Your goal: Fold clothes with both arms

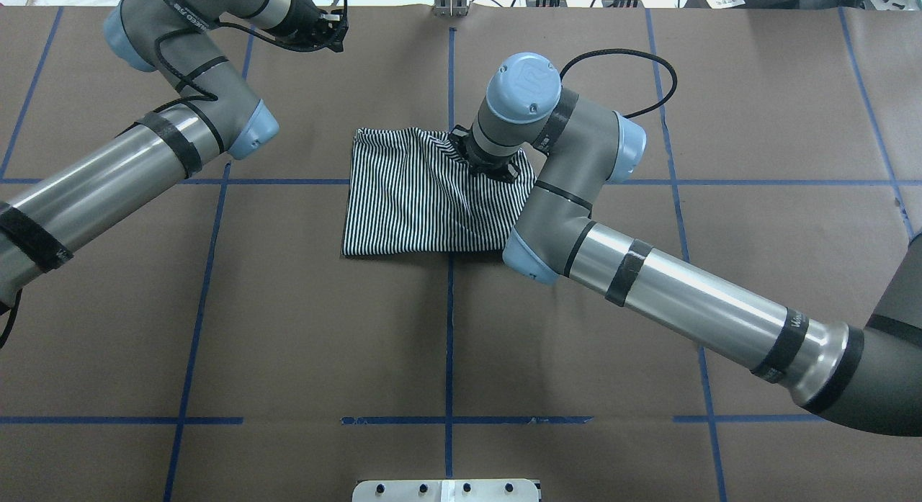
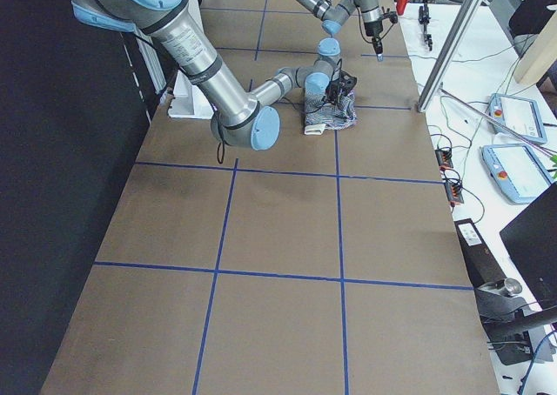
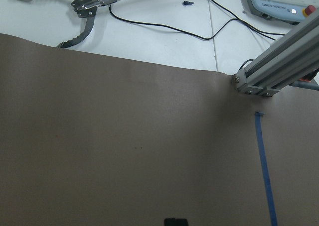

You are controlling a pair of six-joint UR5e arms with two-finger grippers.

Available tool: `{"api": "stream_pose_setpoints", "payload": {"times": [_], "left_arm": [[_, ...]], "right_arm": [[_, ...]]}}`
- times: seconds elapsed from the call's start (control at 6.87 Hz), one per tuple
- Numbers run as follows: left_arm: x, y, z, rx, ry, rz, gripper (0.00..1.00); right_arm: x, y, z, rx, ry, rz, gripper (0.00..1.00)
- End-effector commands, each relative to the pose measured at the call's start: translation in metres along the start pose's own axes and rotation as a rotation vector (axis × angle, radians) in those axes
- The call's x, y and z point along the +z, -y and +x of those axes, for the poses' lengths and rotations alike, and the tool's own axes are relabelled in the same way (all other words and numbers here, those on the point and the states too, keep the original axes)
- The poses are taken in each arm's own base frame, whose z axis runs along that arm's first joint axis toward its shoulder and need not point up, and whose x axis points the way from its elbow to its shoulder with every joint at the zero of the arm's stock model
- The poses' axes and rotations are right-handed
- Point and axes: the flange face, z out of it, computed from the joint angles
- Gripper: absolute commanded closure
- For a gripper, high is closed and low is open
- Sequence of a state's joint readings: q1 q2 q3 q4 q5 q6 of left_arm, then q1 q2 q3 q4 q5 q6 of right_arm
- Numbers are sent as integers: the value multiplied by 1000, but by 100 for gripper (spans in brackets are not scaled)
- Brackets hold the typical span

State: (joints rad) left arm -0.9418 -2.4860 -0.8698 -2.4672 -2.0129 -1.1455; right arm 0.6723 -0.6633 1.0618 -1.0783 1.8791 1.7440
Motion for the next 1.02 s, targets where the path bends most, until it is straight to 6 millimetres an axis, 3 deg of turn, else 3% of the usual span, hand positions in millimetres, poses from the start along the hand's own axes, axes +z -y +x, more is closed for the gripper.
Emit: {"api": "stream_pose_setpoints", "payload": {"times": [0.0, 0.15, 0.44, 0.58, 0.73, 0.87], "left_arm": [[-7, -3, -17, 0, 2, 7, 100], [-11, 3, -23, 5, 7, 17, 100], [-13, 6, -38, 23, 20, 22, 100], [-26, 21, -55, 55, 30, 41, 100], [-45, 28, -110, 152, 66, 54, 100], [-76, 50, -169, 225, 85, 40, 100]], "right_arm": [[22, 82, 5, 36, 9, 65, 100], [2, 137, 10, 73, 9, 97, 100], [-33, 195, 17, 89, 20, 72, 100], [-50, 225, 30, 49, 18, 42, 100], [-64, 260, 89, 3, 14, 12, 100], [-91, 303, 164, -61, 18, -16, 100]]}}
